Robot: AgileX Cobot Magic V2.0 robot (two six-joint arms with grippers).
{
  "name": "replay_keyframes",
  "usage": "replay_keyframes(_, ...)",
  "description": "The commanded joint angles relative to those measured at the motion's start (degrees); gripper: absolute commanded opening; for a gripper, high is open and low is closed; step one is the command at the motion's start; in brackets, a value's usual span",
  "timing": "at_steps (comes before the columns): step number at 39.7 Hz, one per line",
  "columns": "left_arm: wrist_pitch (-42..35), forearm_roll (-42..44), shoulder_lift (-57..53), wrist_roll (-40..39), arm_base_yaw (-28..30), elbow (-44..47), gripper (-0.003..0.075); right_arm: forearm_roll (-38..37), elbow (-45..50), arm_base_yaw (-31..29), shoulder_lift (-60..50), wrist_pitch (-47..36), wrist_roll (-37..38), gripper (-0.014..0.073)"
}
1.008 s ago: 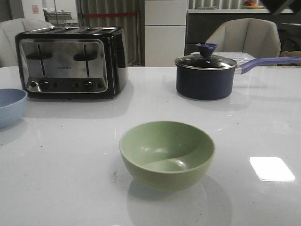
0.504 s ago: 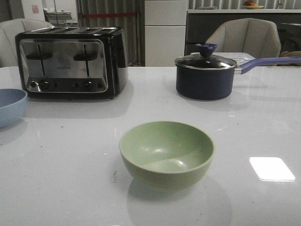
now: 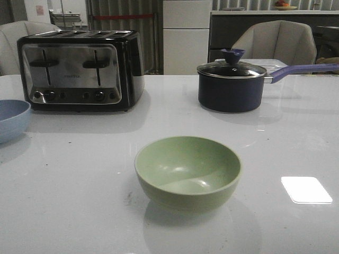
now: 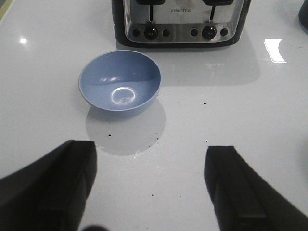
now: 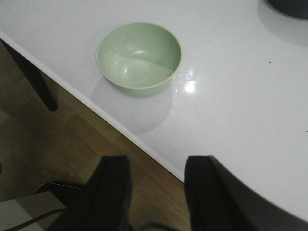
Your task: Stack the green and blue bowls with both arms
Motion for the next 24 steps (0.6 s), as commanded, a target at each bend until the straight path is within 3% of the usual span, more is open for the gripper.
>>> replay_keyframes(1, -4.8, -0.3, 0.1, -0.3, -0.1, -2.0, 0.0531, 0.0, -1.4, -0.1, 0.2, -4.0, -0.4, 0.0394)
replay_keyframes(24, -5.9, 1.9, 0.5, 0.4, -0.1, -2.8, 0.053, 0.0, -1.4, -0.1, 0.2, -4.0, -0.4, 0.0394)
